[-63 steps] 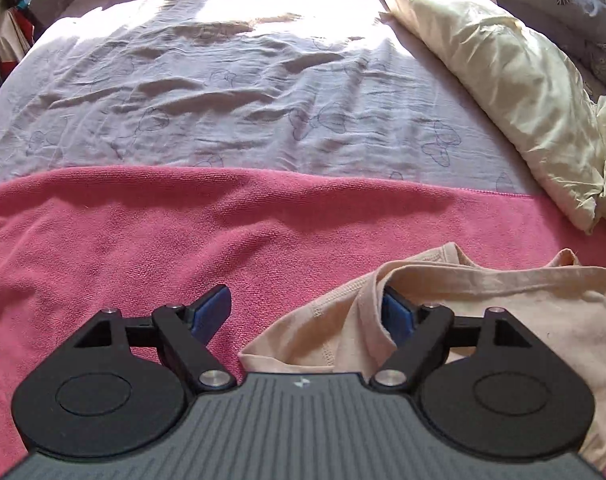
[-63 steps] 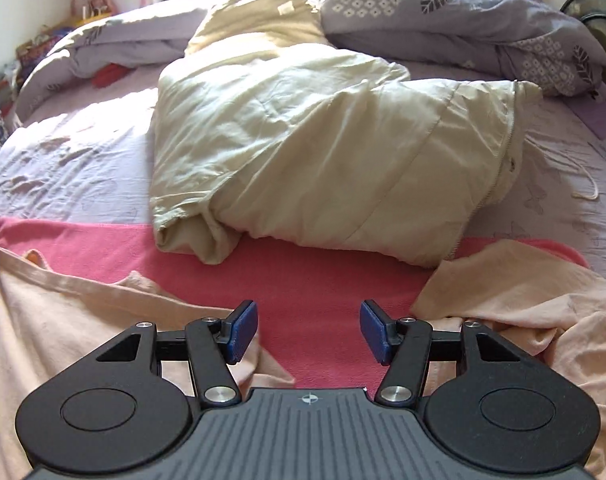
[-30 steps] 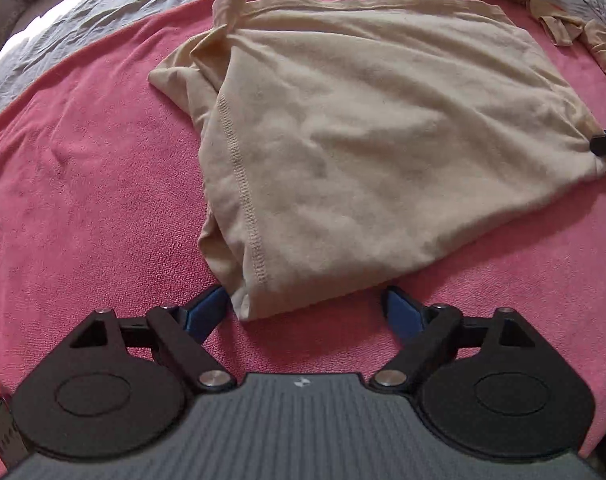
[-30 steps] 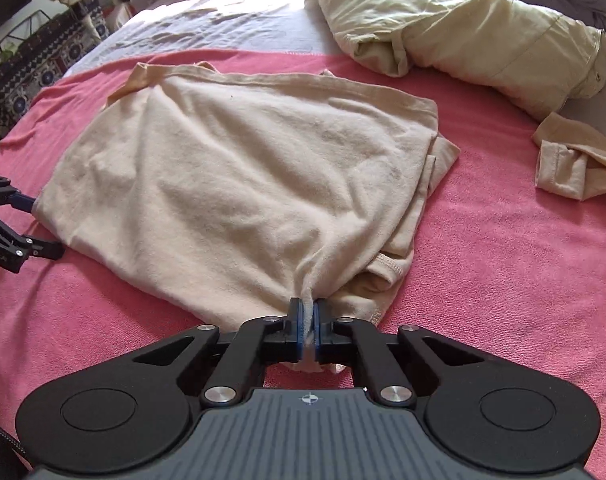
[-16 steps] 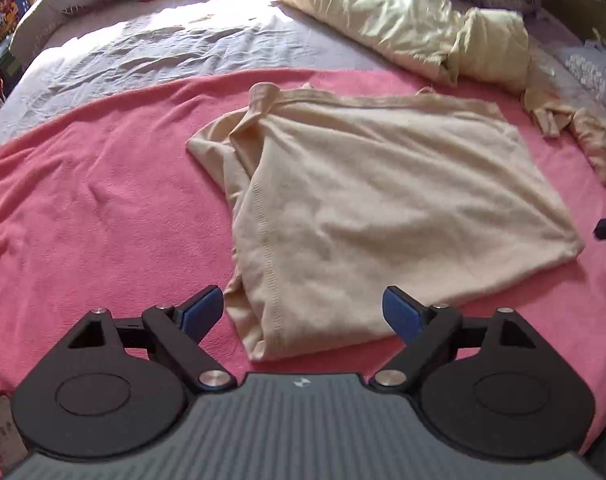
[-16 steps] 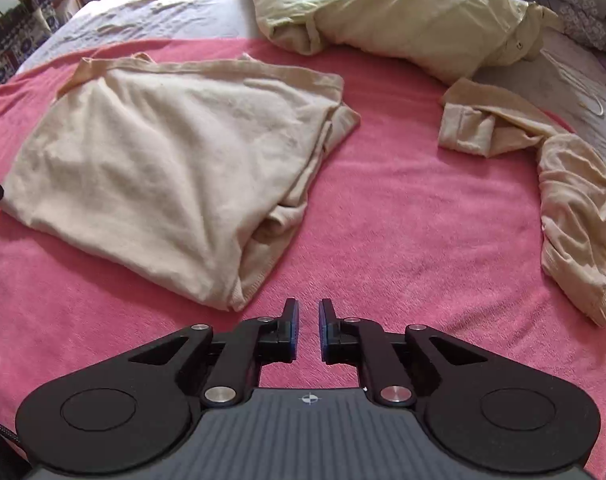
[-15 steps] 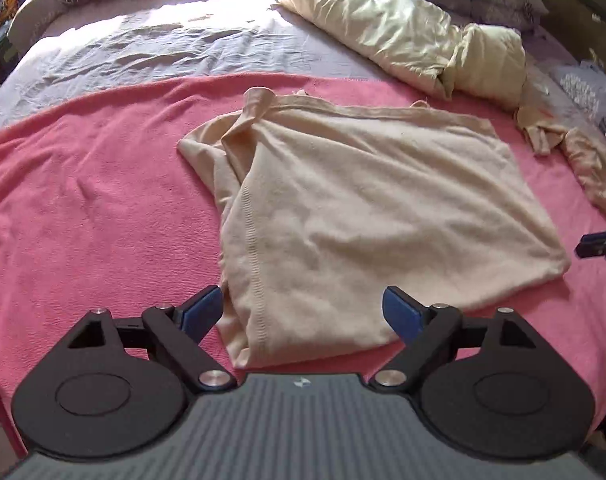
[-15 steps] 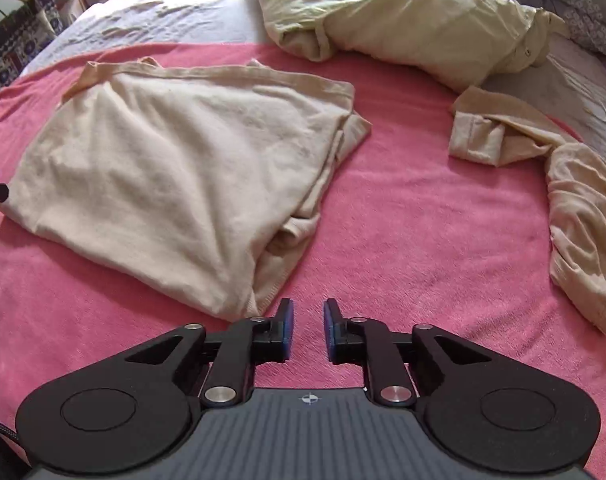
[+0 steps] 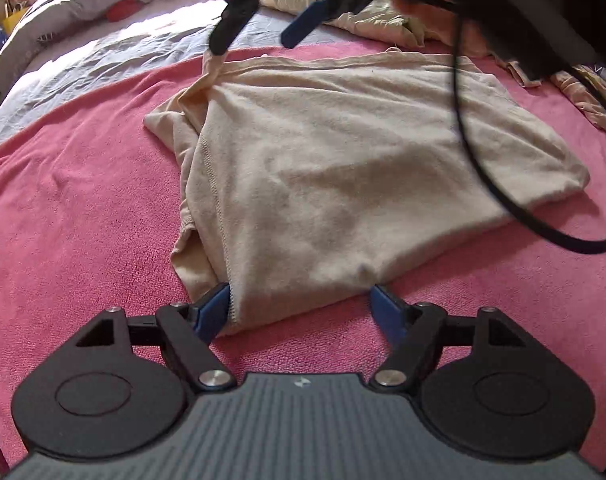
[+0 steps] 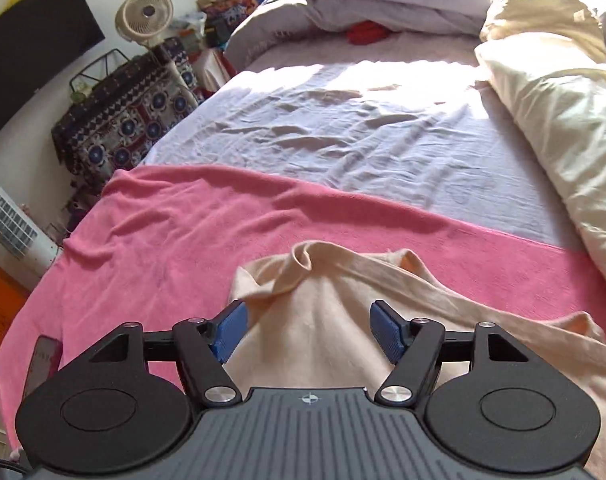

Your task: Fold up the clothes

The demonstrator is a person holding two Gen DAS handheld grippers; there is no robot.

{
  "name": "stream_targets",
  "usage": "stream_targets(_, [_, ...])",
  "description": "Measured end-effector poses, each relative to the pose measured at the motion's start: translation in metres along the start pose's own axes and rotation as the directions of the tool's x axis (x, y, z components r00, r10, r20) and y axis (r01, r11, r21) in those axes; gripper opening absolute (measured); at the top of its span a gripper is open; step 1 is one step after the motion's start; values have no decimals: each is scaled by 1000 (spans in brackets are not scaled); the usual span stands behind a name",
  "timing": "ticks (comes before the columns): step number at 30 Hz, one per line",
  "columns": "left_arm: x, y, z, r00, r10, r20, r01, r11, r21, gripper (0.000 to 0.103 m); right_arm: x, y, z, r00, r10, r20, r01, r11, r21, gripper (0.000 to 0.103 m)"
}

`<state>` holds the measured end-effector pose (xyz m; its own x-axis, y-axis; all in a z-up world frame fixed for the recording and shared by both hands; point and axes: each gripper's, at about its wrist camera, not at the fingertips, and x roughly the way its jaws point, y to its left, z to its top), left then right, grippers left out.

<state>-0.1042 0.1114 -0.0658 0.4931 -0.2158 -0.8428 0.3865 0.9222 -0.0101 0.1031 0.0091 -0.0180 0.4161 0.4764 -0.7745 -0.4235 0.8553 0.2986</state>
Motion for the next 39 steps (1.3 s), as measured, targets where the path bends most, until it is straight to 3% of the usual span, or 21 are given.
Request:
stream_targets(2, [0, 3, -2, 1000, -14, 15, 14, 1000, -21, 77, 24, 10, 12, 999, -30, -21, 30, 999, 21, 68])
stream_targets(4, [-1, 7, -3, 999, -33, 25, 34, 999, -40, 78, 38, 8, 15, 999, -33, -42, 36, 995, 88, 51])
stream_targets(5, [-1, 8, -4, 999, -37, 30, 38, 998, -39, 78, 44, 6, 16, 998, -30, -53, 37, 991, 127, 22])
stream_targets(6, [-1, 8, -5, 999, -38, 34, 39, 999, -35, 78, 45, 4, 16, 998, -32, -56, 41, 986, 162, 7])
stream_targets(9, [-5, 10, -5, 999, -41, 36, 42, 999, -30, 78, 24, -6, 16, 999, -30, -27, 35, 974, 224, 6])
stream_targets(12, [-14, 26, 0, 998, -49, 28, 51, 995, -91, 78, -12, -14, 15, 1000, -7, 21, 1, 968, 253, 6])
stream_targets(15, [-30, 51, 11, 994, -59, 87, 72, 986, -152, 78, -48, -22, 15, 998, 15, 69, -33, 960, 279, 6])
stream_targets(18, [-37, 64, 36, 981, -106, 165, 129, 982, -140, 79, -76, -28, 16, 994, 34, 106, -65, 952, 299, 6])
stream_targets(23, [-24, 63, 69, 952, -214, 221, 236, 969, -75, 79, -52, -18, 23, 995, 65, 74, -84, 953, 291, 6])
stream_targets(26, [-4, 60, 71, 947, -269, 173, 290, 951, -106, 72, -38, -13, 27, 995, 83, 55, -96, 953, 286, 6])
stream_targets(28, [6, 61, 62, 942, -314, 120, 330, 931, -157, 58, -29, -9, 29, 995, 95, 42, -103, 953, 283, 6])
stream_targets(29, [9, 62, 55, 935, -340, 96, 353, 918, -182, 46, -24, -7, 31, 994, 101, 36, -107, 953, 282, 6])
stream_targets(30, [10, 63, 46, 929, -363, 75, 370, 906, -205, 42, -19, -5, 32, 994, 107, 29, -111, 953, 280, 6])
stream_targets(33, [9, 67, 17, 923, -384, 34, 380, 892, -243, 38, -5, 0, 36, 992, 125, 10, -123, 953, 276, 6])
stream_targets(36, [3, 78, -1, 914, -402, 47, 398, 871, -287, 37, 9, 6, 40, 990, 143, -9, -135, 953, 272, 7])
stream_targets(39, [2, 87, -8, 908, -415, 61, 411, 850, -329, 36, 61, 21, 38, 987, 128, -95, -102, 965, 241, 7])
